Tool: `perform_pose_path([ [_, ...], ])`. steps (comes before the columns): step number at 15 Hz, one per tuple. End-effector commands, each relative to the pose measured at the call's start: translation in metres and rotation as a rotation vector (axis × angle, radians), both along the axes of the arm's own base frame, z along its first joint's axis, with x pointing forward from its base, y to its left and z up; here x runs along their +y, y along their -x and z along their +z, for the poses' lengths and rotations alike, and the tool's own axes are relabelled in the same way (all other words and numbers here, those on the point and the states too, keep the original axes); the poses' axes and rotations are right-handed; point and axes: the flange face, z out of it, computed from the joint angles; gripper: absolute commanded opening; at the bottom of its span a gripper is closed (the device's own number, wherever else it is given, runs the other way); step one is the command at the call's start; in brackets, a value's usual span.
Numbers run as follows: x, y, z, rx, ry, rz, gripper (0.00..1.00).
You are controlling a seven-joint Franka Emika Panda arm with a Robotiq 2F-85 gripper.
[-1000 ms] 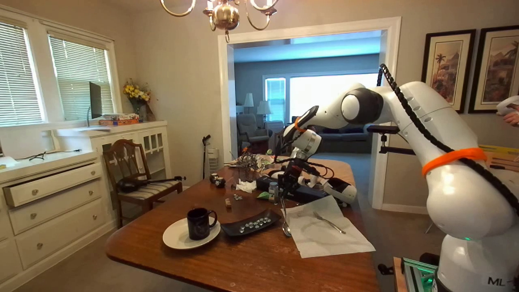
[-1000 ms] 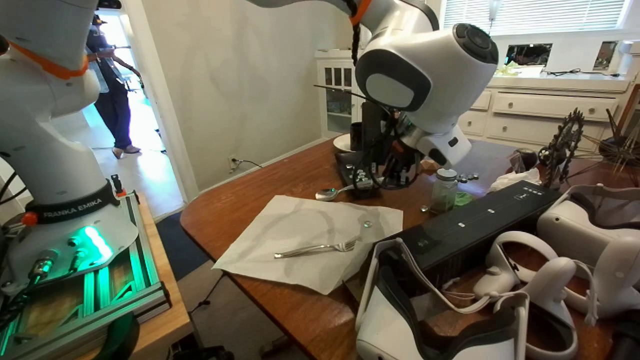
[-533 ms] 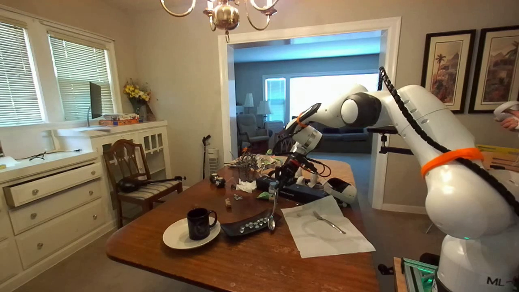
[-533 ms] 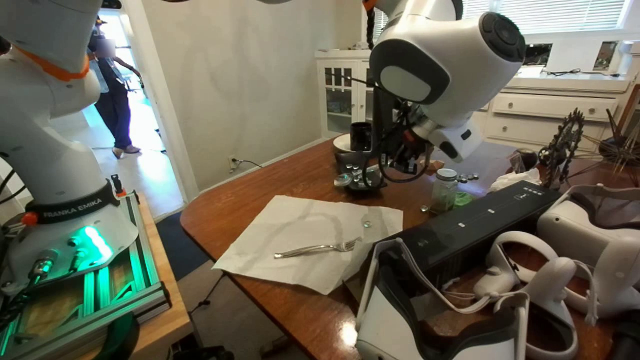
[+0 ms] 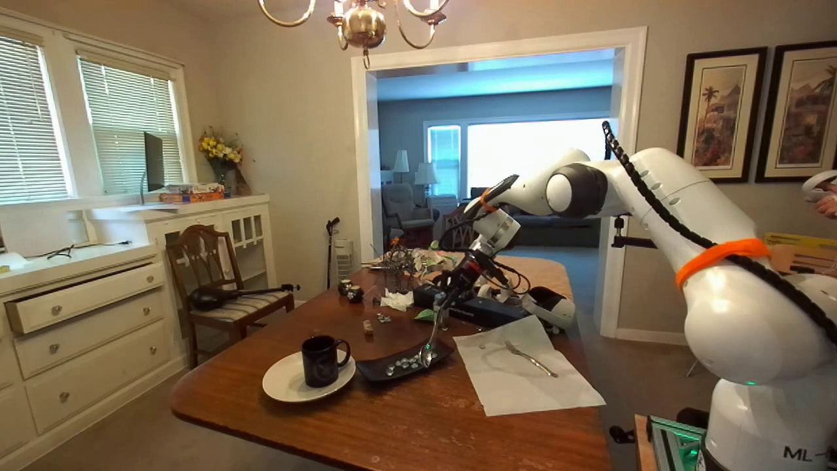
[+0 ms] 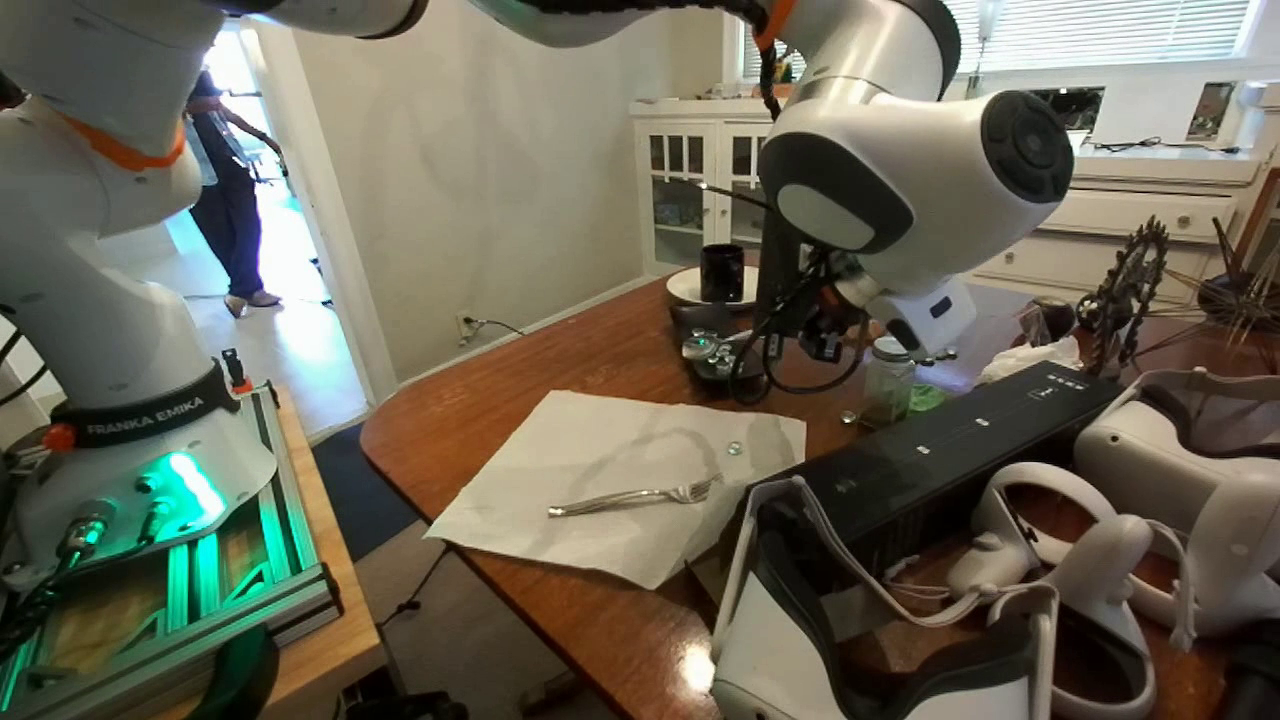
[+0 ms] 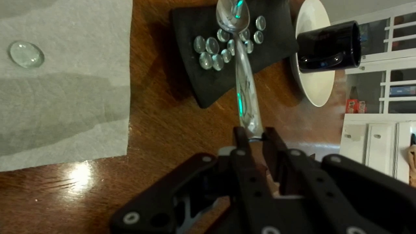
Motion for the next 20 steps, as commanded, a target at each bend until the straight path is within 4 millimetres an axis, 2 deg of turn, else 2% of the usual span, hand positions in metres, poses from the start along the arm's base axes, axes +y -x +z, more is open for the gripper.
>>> perform_pose_path([
  [1,-0.009,0.0,-0.013,-0.013,-0.078,-0.048,0.05],
  [7,-0.01,0.001,-0.03,0.01,-0.117,-0.068,0.07],
  [8,-0.009,0.001,-0.03,0.018,-0.117,-0.064,0.43],
  [9,-0.008,0.001,-0.031,0.025,-0.114,-0.062,0.44],
  [14,-0.007,0.007,-0.025,0.048,-0.072,-0.076,0.8],
  [16,-0.006,0.007,-0.017,0.071,0.039,-0.063,0.95],
  [17,-0.004,0.008,-0.012,0.091,0.096,-0.05,1.0],
  [20,0.012,0.0,-0.004,0.124,0.247,-0.023,1.0],
])
